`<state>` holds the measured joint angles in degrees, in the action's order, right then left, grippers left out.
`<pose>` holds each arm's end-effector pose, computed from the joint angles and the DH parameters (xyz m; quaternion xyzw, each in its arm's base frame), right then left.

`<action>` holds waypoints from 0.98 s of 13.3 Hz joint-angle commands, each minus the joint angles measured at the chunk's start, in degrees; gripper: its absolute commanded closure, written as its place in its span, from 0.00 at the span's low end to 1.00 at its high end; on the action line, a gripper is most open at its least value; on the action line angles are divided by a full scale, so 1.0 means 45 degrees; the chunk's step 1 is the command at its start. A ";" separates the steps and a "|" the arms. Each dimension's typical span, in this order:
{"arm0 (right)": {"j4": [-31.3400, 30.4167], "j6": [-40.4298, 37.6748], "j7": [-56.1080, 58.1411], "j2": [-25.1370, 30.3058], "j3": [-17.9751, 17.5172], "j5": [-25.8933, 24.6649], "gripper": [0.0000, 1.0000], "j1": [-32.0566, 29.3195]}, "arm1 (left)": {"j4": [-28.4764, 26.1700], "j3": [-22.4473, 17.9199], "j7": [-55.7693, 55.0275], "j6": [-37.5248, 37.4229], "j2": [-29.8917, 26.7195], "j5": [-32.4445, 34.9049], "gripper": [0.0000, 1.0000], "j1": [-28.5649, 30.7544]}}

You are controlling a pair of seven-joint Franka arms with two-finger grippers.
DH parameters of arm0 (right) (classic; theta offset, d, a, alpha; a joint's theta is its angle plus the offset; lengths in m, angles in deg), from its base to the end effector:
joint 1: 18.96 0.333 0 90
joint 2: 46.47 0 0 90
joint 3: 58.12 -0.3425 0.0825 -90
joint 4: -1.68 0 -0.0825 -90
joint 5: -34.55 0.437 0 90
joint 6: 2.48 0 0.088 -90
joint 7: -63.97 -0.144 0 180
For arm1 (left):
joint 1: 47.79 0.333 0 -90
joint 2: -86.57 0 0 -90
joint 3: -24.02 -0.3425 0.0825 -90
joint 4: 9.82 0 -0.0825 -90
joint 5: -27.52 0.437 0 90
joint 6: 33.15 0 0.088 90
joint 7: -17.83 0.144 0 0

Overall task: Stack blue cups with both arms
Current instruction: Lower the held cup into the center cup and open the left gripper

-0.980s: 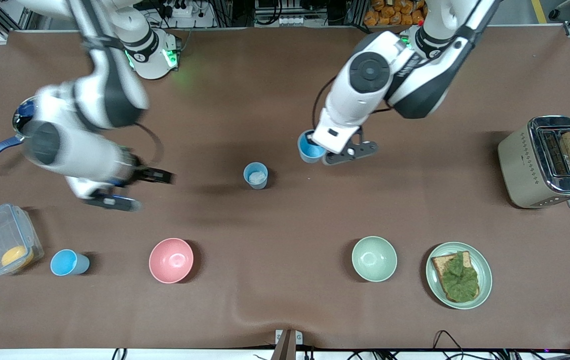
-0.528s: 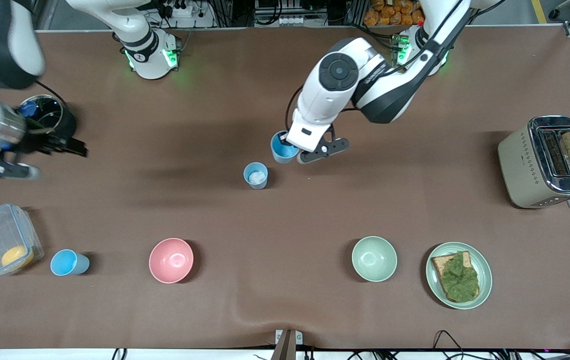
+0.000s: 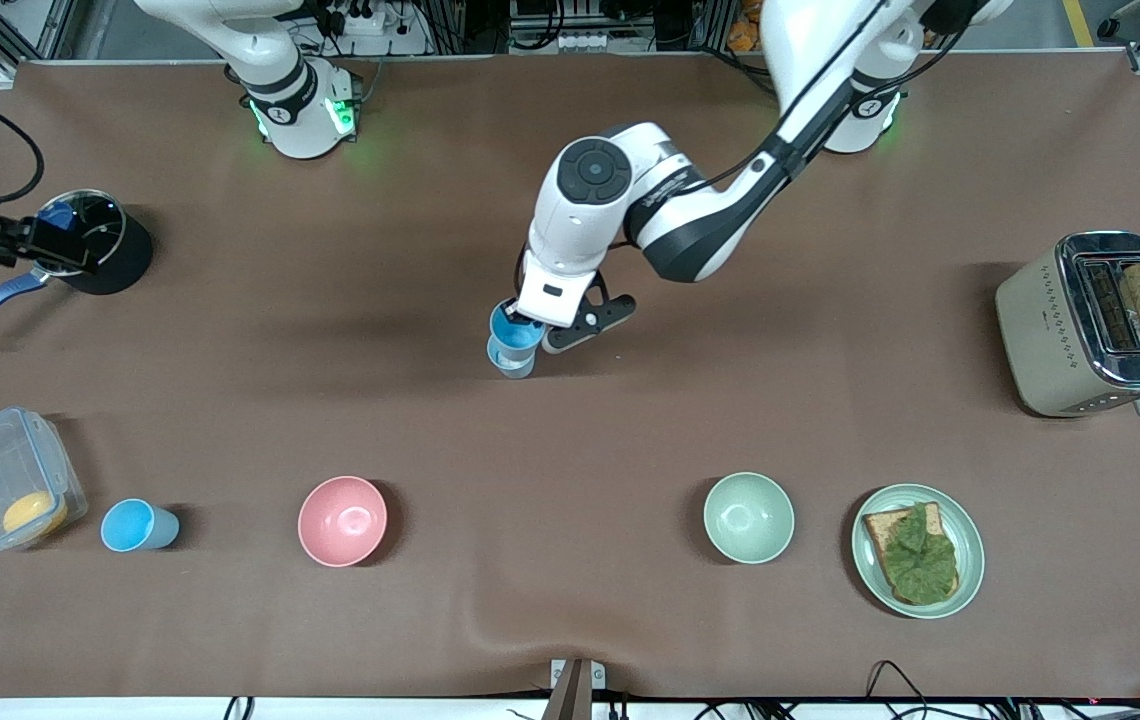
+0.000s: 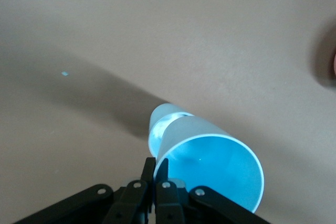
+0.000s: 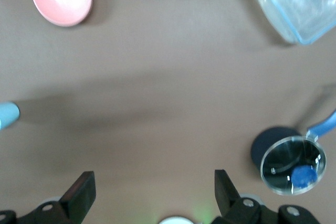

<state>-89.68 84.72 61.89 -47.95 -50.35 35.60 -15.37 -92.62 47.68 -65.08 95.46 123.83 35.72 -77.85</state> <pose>0.6039 -0.0405 0.5822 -0.9973 0.0546 0.0489 0.0083 0.5260 -0.6065 0.3115 0.9582 0.2612 -0.0166 0.1158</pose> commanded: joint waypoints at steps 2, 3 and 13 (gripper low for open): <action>0.0244 0.0582 -0.0085 -0.0236 -0.0380 -0.0272 0.00 -0.0310 | 0.0451 -0.1175 -0.0481 0.0677 0.0565 0.0326 1.00 -0.1150; 0.0263 0.0621 0.0012 -0.0333 -0.0361 -0.0272 0.00 -0.0368 | 0.0431 -0.1176 -0.0578 0.0678 0.0586 0.0345 1.00 -0.1305; 0.0166 0.0524 0.0033 -0.0373 -0.0361 -0.0252 0.00 -0.0368 | 0.0138 -0.1215 -0.0716 0.0580 0.0761 0.0365 1.00 -0.1502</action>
<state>-89.65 87.71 61.88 -49.31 -50.79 35.42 -15.62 -92.49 42.61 -65.90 98.30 126.83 35.72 -83.97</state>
